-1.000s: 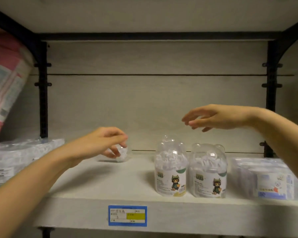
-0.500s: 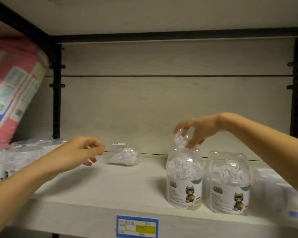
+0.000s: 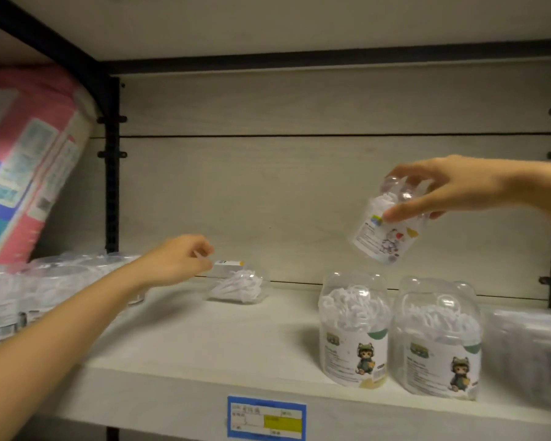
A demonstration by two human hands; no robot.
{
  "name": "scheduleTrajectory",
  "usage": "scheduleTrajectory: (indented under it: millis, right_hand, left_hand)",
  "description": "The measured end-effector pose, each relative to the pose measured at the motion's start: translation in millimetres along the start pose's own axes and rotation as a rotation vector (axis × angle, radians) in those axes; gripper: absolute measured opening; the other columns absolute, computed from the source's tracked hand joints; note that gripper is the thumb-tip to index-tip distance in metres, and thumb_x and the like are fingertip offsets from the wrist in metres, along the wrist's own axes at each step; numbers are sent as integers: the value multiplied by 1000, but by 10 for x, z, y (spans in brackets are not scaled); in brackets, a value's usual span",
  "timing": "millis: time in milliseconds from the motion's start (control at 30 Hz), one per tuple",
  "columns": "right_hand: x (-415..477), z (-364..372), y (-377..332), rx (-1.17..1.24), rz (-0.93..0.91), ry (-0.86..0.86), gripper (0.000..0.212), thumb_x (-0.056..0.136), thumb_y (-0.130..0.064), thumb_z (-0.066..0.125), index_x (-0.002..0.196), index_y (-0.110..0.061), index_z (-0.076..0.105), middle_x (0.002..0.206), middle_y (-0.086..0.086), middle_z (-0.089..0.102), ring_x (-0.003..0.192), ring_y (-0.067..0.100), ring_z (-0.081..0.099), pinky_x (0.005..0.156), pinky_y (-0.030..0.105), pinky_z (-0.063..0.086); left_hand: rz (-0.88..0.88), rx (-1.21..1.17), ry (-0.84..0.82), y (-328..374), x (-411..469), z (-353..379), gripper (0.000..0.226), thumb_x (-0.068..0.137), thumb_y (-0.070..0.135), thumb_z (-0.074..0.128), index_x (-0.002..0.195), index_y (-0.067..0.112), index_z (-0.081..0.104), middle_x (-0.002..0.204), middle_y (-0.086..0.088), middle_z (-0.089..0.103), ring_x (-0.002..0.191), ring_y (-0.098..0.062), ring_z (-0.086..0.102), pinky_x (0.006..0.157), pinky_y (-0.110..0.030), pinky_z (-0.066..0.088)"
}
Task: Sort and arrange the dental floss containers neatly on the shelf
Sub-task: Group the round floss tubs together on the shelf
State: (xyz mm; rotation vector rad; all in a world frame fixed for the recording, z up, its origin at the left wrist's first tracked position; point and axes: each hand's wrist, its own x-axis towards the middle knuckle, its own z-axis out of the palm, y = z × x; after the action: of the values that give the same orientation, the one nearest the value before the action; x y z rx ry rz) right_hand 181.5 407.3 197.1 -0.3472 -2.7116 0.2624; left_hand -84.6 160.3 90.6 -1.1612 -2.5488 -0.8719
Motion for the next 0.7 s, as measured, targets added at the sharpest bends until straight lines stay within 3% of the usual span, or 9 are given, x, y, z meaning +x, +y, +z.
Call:
scheduleTrajectory:
  millis: [100, 233, 300, 333, 400, 500, 567, 633, 700]
  right_hand:
    - [-25, 36, 9, -180, -17, 82, 70, 45, -73, 57, 108, -44, 49, 103, -10, 61, 80, 4, 60, 73, 25, 45]
    - [-57, 69, 40, -224, -17, 90, 70, 46, -77, 57, 108, -47, 51, 98, -20, 61, 76, 0, 61, 67, 20, 44]
    - [-77, 82, 52, -229, -15, 94, 68, 46, -79, 56, 106, -50, 50, 96, -23, 61, 71, -1, 62, 66, 18, 44]
    - [-84, 88, 61, -225, -16, 98, 66, 46, -83, 54, 104, -52, 49, 96, -25, 62, 69, -1, 63, 66, 19, 45]
    - [-93, 95, 88, -214, -23, 109, 65, 44, -90, 50, 100, -58, 45, 95, -27, 62, 72, -9, 61, 68, 22, 48]
    - [-110, 100, 120, -197, -21, 129, 70, 34, -93, 49, 98, -63, 43, 94, -28, 62, 71, -12, 60, 69, 25, 50]
    - [-111, 94, 134, -181, -11, 156, 72, 32, -94, 48, 97, -62, 43, 93, -27, 63, 69, -8, 62, 68, 26, 51]
    - [-97, 83, 148, -174, -5, 195, 73, 30, -95, 47, 96, -63, 44, 93, -27, 63, 65, 0, 65, 69, 31, 53]
    - [-65, 68, 162, -152, -3, 240, 71, 29, -96, 46, 93, -66, 43, 93, -26, 63, 69, 5, 66, 72, 36, 55]
  left_hand:
    - [89, 270, -156, 29, 246, 47, 70, 84, 29, 65, 143, 11, 32, 147, -8, 34, 135, -23, 32, 105, -25, 26]
    - [32, 314, -410, 72, 551, 202, 90, 77, 25, 73, 148, 14, 19, 154, -1, 23, 141, -19, 25, 113, -28, 24]
    - [15, 364, -455, 96, 649, 260, 79, 73, 26, 76, 139, 15, 36, 141, -3, 41, 128, -22, 42, 105, -32, 37]
    - [13, 374, -459, 105, 675, 277, 65, 69, 27, 78, 125, 17, 47, 127, -2, 50, 114, -22, 51, 95, -31, 43]
    - [4, 376, -450, 125, 654, 274, 49, 62, 33, 82, 96, 23, 49, 103, 3, 53, 93, -20, 53, 79, -28, 44]
    - [-13, 337, -343, 130, 537, 193, 62, 58, 33, 85, 104, 16, 45, 98, 3, 52, 88, -19, 53, 73, -27, 45]
    - [-11, 82, -151, 168, 392, 92, 60, 61, 29, 85, 105, 13, 47, 95, 2, 55, 80, -15, 55, 62, -22, 48]
    - [-24, -386, -29, 276, 155, -19, 44, 69, 27, 81, 101, 18, 53, 94, 3, 60, 78, -9, 59, 56, -18, 53]
    - [-61, -816, -45, 356, -31, -108, 28, 80, 28, 70, 105, 21, 60, 108, -5, 67, 92, -16, 62, 80, -30, 58]
